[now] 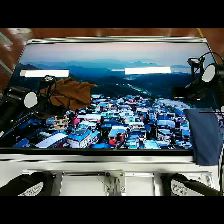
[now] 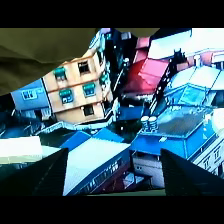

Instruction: Fold the shirts.

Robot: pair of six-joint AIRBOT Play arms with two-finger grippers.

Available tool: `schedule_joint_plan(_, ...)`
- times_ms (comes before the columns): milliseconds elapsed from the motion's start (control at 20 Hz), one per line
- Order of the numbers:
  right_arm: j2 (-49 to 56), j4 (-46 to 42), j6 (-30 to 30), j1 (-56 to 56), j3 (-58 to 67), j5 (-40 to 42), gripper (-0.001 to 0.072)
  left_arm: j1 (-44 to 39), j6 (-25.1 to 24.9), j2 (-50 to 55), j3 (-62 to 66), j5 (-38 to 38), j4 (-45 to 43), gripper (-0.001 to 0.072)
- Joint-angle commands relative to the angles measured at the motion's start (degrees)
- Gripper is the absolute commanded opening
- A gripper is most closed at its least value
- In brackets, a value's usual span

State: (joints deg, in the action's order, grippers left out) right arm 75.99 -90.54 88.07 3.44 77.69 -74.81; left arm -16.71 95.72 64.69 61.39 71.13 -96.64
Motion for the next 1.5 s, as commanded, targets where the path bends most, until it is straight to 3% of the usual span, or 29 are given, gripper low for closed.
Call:
schedule_joint_plan(0, 0.02, 0.02, 0.0, -0.04, 0.04, -0.02, 0.0666, 0.02, 0.0, -0.04, -0.02, -0.02, 0.0, 0.0657)
schedule_joint_plan(650, 0.02, 0.02, 0.0, -0.04, 0.04, 3.98, 0.0666, 0.02, -0.02, -0.04, -0.02, -0.02, 0.0, 0.0657)
schedule_joint_plan(900, 0.04, 1.77, 0.0, -0.07, 0.02, -2.19, 0.0664, 0.0, 0.04, -0.04, -0.04, -0.55, 0.74, 0.0658)
schedule_joint_plan(1050, 0.04, 1.77, 0.02, -0.07, 0.02, -5.09, 0.0664, 0.02, 0.02, -0.04, -0.04, -5.64, 1.11, 0.0658)
schedule_joint_plan(1350, 0.04, 4.17, 0.92, -0.07, 0.02, -1.81, 0.0656, 0.07, 0.0, 0.02, -0.04, -6.58, 1.03, 0.0657)
schedule_joint_plan(1400, 0.04, 4.85, 1.14, -0.07, 0.02, -0.83, 0.0656, 0.42, 0.81, 0.37, 0.02, -9.33, -0.76, 0.0657)
schedule_joint_plan(1450, 0.04, 5.51, 1.18, -0.07, 0.02, 0.02, 0.0656, 1.57, 5.03, 1.07, 0.44, -12.0, -2.58, 0.066)
